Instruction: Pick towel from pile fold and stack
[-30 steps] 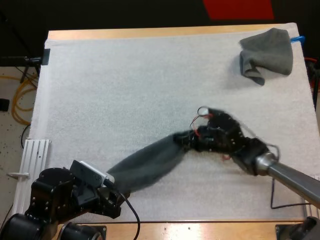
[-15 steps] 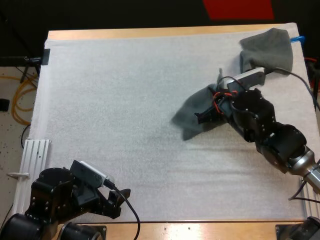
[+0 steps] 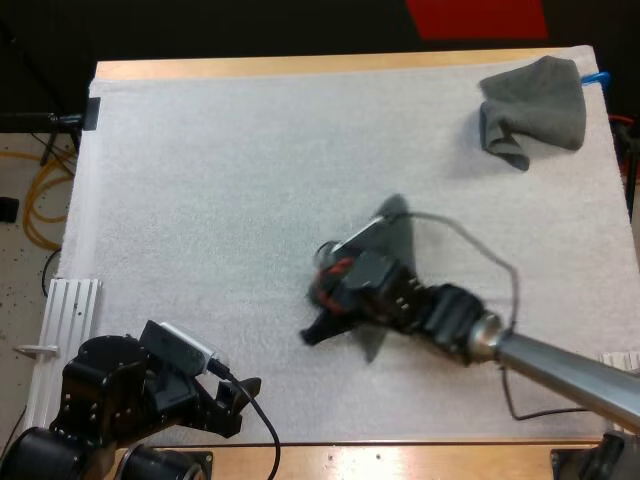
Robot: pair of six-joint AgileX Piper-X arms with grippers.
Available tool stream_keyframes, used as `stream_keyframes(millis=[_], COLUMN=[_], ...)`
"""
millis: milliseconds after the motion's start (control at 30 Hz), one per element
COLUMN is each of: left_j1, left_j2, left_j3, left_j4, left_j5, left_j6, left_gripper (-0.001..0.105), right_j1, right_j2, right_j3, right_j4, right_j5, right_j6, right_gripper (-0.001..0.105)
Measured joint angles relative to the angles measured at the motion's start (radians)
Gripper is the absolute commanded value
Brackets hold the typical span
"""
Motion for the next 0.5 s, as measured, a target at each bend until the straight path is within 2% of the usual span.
stream_keyframes(millis=[100,300,400,467,500], left_j1=[0.000,0.000,0.000,0.000,0.000], left_j2=[0.000,0.000,0.000,0.000,0.000], left_j3=[0.000,0.000,0.000,0.000,0.000], left_j4=[0.000,0.000,0.000,0.000,0.000], left_j5=[0.000,0.000,0.000,0.000,0.000], left_j6=[0.000,0.000,0.000,0.000,0.000], left_gripper=[0.072,0.072,0.072,0.072,0.072], right_j1=[0.025,0.026,0.026,0.026,0.026], right_j2=[0.044,0.073,0.073,0.073,0.073], right_j3=[-0.043,-0.150,-0.169,-0.170,-0.170], right_j4=[-0.046,-0.075,-0.082,-0.082,-0.077], right_j5=[-0.020,-0.054,-0.087,-0.119,-0.142], right_j6=[0.062,0.077,0.077,0.077,0.077], right_gripper=[0.000,0.002,0.017,0.039,0.046])
